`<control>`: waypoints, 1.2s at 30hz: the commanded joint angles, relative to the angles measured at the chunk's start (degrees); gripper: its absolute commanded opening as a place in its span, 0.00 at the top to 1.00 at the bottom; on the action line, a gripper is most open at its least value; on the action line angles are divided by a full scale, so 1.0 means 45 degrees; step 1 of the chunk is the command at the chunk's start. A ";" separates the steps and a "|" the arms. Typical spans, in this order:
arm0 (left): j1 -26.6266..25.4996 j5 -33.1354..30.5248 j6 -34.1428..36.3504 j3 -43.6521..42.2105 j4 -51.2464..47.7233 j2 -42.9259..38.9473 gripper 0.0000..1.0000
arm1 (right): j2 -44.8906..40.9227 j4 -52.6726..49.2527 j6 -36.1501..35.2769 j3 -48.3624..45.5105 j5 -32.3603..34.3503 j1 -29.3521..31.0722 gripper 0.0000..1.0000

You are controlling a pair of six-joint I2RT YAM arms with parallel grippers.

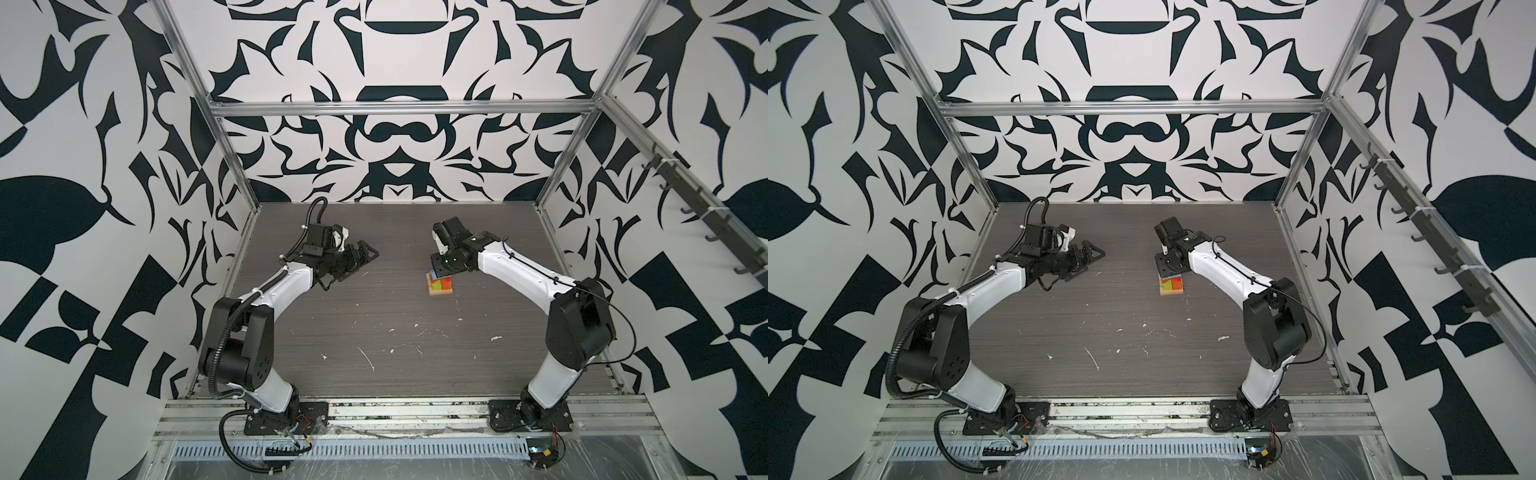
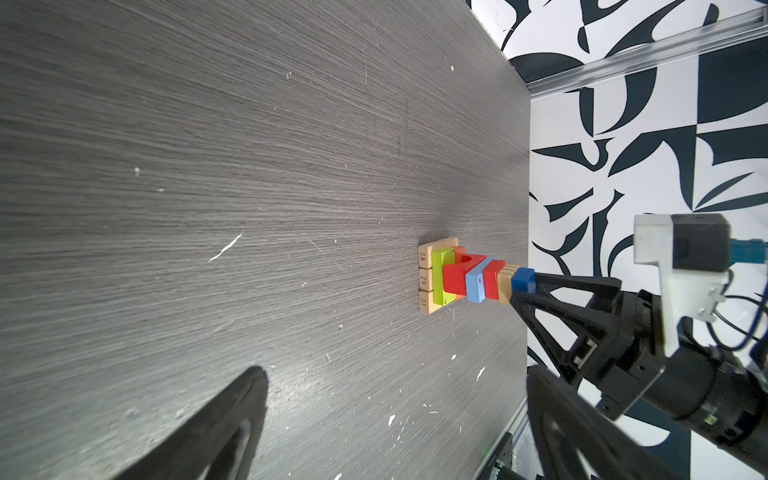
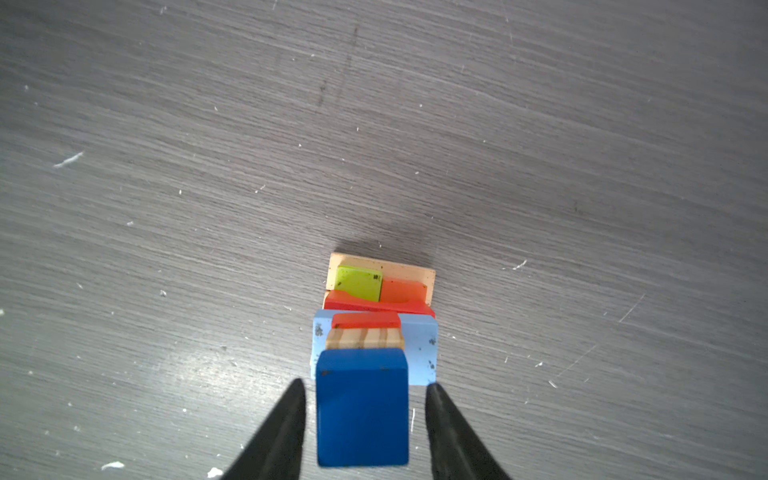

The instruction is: Build the wood block tower

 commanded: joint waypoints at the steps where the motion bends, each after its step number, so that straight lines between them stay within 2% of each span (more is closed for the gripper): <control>1: 0.0022 0.0158 -0.0038 0.0080 0.0077 0.0001 0.00 | -0.0474 -0.0035 -0.0041 0.0298 -0.0220 -0.0027 0.40; 6: 0.0009 0.0174 0.0036 0.0146 -0.0010 -0.0013 0.01 | -0.0985 -0.0068 -0.0060 0.0432 0.0108 -0.0033 0.23; 12: 0.0015 0.0067 0.0044 -0.0055 -0.0056 -0.0170 0.01 | -0.2223 0.0535 -0.0100 -0.0167 0.1389 -0.0022 0.01; 17: 0.0015 -0.0471 0.0700 0.0412 -0.0950 -0.0423 0.01 | -0.3144 0.1124 -0.0284 -0.0938 0.3389 -0.0116 0.01; 24: 0.0028 -0.2353 0.2471 0.0432 -0.1517 -0.1130 0.01 | -0.4459 0.2923 0.0002 -0.2719 0.5517 -0.1208 0.01; 32: 0.0470 -0.4704 0.4798 0.0248 -0.1296 -0.1325 0.01 | -0.5000 0.5971 0.0087 -0.5076 0.6766 -0.2937 0.01; 36: 0.1202 -0.5623 0.5427 -0.0994 0.0310 -0.1683 0.01 | -0.4684 0.7347 0.0177 -0.5867 0.7113 -0.3658 0.01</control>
